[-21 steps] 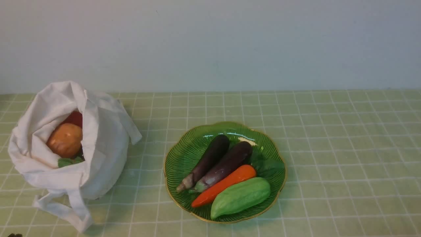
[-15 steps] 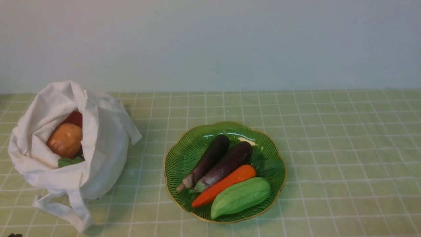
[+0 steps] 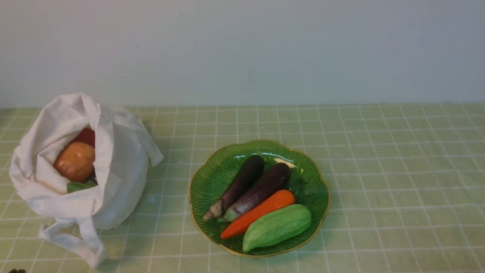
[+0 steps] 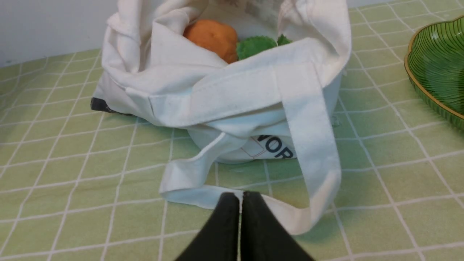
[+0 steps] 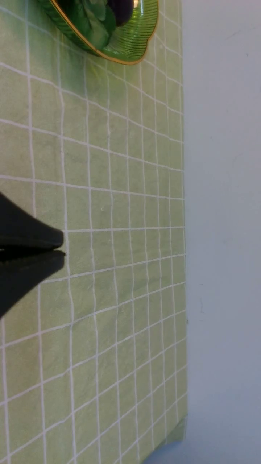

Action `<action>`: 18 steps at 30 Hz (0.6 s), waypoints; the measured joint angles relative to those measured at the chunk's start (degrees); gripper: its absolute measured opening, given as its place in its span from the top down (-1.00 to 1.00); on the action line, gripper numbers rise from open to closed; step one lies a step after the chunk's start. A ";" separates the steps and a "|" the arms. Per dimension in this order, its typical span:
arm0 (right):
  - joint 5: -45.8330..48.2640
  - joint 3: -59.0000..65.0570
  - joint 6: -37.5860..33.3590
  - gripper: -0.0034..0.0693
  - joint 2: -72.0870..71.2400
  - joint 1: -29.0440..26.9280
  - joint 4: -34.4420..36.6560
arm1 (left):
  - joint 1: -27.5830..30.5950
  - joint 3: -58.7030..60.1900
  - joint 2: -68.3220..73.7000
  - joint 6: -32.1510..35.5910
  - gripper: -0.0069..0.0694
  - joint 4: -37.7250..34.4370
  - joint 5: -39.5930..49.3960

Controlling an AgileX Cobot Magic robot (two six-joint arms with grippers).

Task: Take vegetables from bag on green coffee tablecloth place on plate.
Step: 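Reach into the cloth bag and grasp the potato inside with the left gripper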

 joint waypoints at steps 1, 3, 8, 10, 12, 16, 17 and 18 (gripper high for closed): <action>0.00 0.00 0.00 0.95 0.00 0.00 0.00 | 0.00 0.00 0.00 0.00 0.83 0.00 0.00; 0.00 0.00 0.00 0.95 0.00 0.00 0.00 | 0.00 0.00 0.00 0.00 0.83 0.00 0.00; 0.00 0.00 0.00 0.95 0.00 0.00 0.00 | 0.00 0.00 0.00 -0.06 0.83 -0.09 -0.29; 0.00 0.00 0.00 0.95 0.00 0.00 0.00 | 0.00 0.06 0.00 -0.76 0.83 -2.57 -2.28; 0.00 0.00 0.00 0.95 0.00 0.00 0.00 | 0.00 0.06 0.00 -2.02 0.83 -5.64 -4.04; 0.00 0.00 0.00 0.95 0.00 0.00 0.00 | 0.00 0.06 0.00 -6.90 0.83 -21.85 -12.70; 0.00 0.00 0.00 0.95 0.00 0.00 0.00 | 0.00 0.06 0.00 -7.10 0.83 -23.60 -13.60; 0.00 0.00 0.00 0.95 0.00 0.00 0.00 | 0.00 0.06 0.00 -7.37 0.83 -25.71 -14.37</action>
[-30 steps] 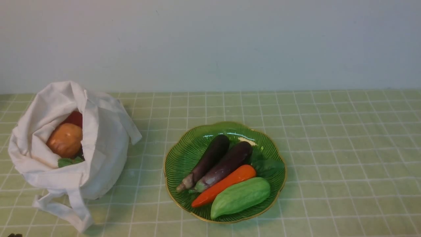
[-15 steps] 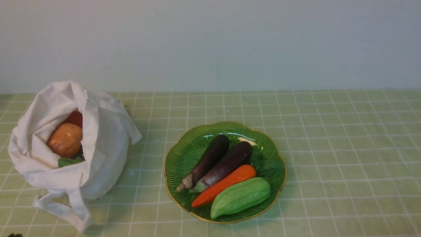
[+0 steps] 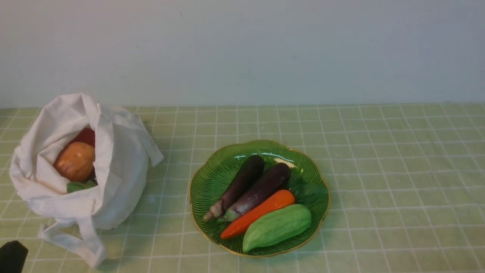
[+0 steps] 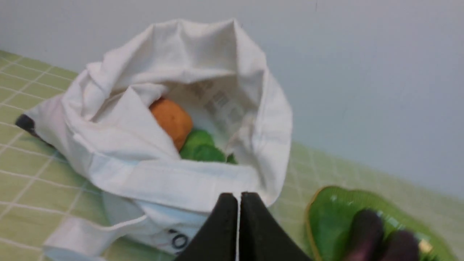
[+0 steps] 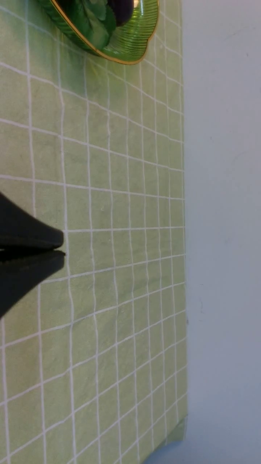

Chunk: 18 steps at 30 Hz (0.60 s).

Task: Take vegetables from bag on green coffee tablecloth place on plate.
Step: 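Reach into the cloth bag and grasp the potato inside with the left gripper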

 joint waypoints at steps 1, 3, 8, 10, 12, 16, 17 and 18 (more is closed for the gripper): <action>0.00 0.00 0.00 0.95 0.00 0.00 0.00 | 0.00 0.00 0.00 -0.13 0.83 -1.87 -1.52; 0.00 0.00 0.00 0.95 0.00 0.00 0.00 | 0.00 0.00 0.00 -0.19 0.83 -6.01 -7.06; 0.00 0.00 0.00 0.95 0.00 0.00 0.00 | 0.05 -1.64 0.00 -0.18 0.83 -7.49 -22.28; 0.00 0.00 0.00 0.95 0.00 0.00 0.00 | 0.05 -4.36 0.28 0.40 0.83 -6.23 -23.44; 0.00 0.00 0.00 0.95 0.00 0.00 0.00 | 0.05 -8.80 1.98 1.45 0.83 -3.85 -22.21; 0.00 0.00 0.00 0.95 0.00 0.00 0.00 | 0.05 -24.13 14.61 5.66 0.83 3.86 -4.24; 0.00 0.00 0.00 0.95 0.00 0.00 0.00 | 0.05 -26.72 18.30 6.34 0.83 5.11 -0.06; 0.00 0.00 0.00 0.95 0.00 0.00 0.00 | 0.05 -29.23 20.55 7.15 0.83 6.35 4.09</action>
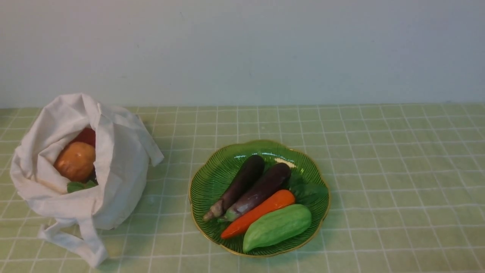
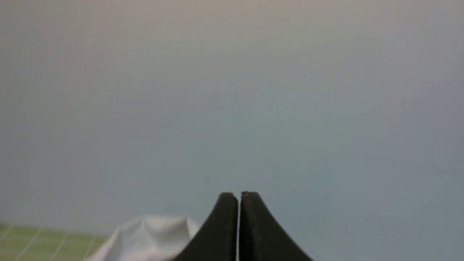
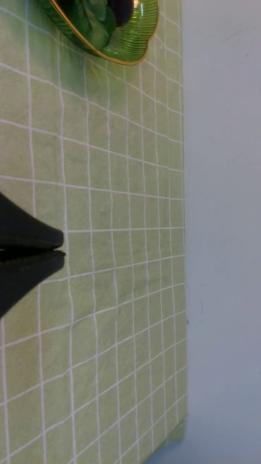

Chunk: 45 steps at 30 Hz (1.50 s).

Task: Take vegetables from bag on green coffee tablecloth place on plate.
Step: 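Reach into the cloth bag and grasp the potato inside with the left gripper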

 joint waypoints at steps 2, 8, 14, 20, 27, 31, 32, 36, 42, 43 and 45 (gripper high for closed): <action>0.00 0.00 0.00 0.95 0.00 0.00 0.00 | 0.00 -5.80 7.65 1.56 0.83 3.16 9.36; 0.00 0.00 0.00 0.95 0.00 0.00 0.00 | 0.00 -20.25 28.35 2.38 0.83 9.11 33.52; 0.00 0.00 0.00 0.95 0.00 0.00 0.00 | 0.00 -29.95 43.76 2.38 0.83 11.45 41.14; 0.00 0.00 0.00 0.95 0.00 0.00 0.00 | 0.00 -38.98 56.69 2.38 0.83 15.54 43.20; 0.00 0.00 0.00 0.95 0.00 0.00 0.00 | 0.00 -45.15 66.49 2.88 0.80 17.84 44.30; 0.00 0.00 0.00 0.95 0.00 0.00 0.00 | 0.00 -46.87 70.36 3.14 0.58 18.02 44.11; 0.00 0.00 0.00 0.95 0.00 0.00 0.00 | 0.00 -46.96 71.10 3.20 0.51 18.02 43.89; 0.00 0.00 0.00 0.95 0.00 0.00 0.00 | 0.00 -46.96 73.82 3.22 0.06 19.12 43.54; 0.00 0.00 0.00 0.95 0.00 0.00 0.00 | 0.00 -47.00 76.40 3.27 -0.60 23.42 40.68; 0.00 0.00 0.00 0.95 0.00 0.00 0.00 | 0.00 -47.03 76.78 3.27 -0.66 23.50 40.34; 0.00 0.00 0.00 0.95 0.00 0.00 0.00 | 0.00 -47.03 77.40 3.27 -0.71 23.50 39.47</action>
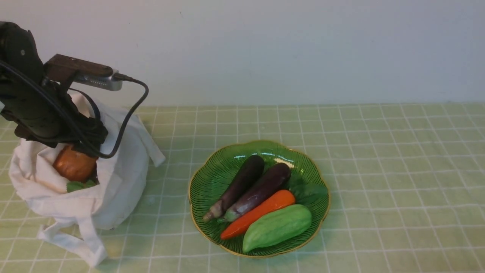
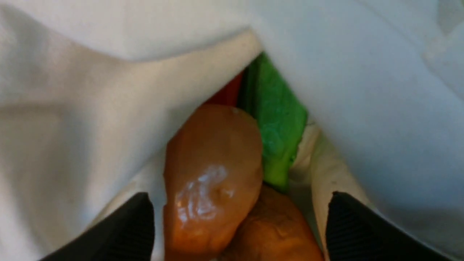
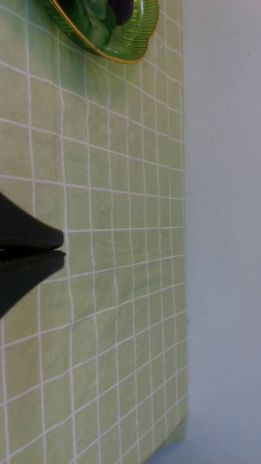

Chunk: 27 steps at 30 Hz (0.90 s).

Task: Take vegetables from bag on green coffee tablecloth place on plate.
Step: 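Reach into the cloth bag and grasp the potato inside with the left gripper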

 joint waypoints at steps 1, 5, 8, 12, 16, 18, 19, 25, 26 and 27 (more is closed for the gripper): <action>0.00 0.00 0.00 0.95 0.00 0.00 0.00 | 0.00 0.00 0.28 0.00 -0.72 0.00 -0.13; 0.00 0.00 0.00 0.95 0.00 0.00 0.00 | -0.64 0.00 0.75 1.30 -0.74 -0.22 -0.53; 0.00 0.00 0.00 0.95 0.00 0.00 0.00 | -1.55 0.00 1.26 4.24 -0.74 -0.42 -0.96; 0.00 0.00 0.00 0.95 0.00 0.00 0.00 | -2.37 -0.04 2.72 6.55 -0.74 -0.85 -1.21; 0.00 0.00 0.00 0.95 0.00 0.00 0.00 | -2.37 -0.04 4.40 6.95 -0.74 1.68 -1.32; 0.00 0.00 0.00 0.95 0.00 0.00 0.00 | -2.37 -0.04 4.78 5.98 -0.74 5.04 -1.32; 0.00 0.00 0.00 0.95 0.00 0.00 0.00 | -2.37 -0.04 4.83 5.38 -0.74 6.21 -1.39; 0.00 0.00 0.00 0.95 0.00 0.00 0.00 | -2.37 -0.04 5.15 2.67 -0.74 10.07 -1.57; 0.00 0.00 0.00 0.95 0.00 0.00 0.00 | -2.37 -0.04 5.53 2.48 -0.74 10.97 -1.57; 0.00 0.00 0.00 0.95 0.00 0.00 0.00 | -2.37 -0.04 5.63 2.48 -0.74 11.24 -1.57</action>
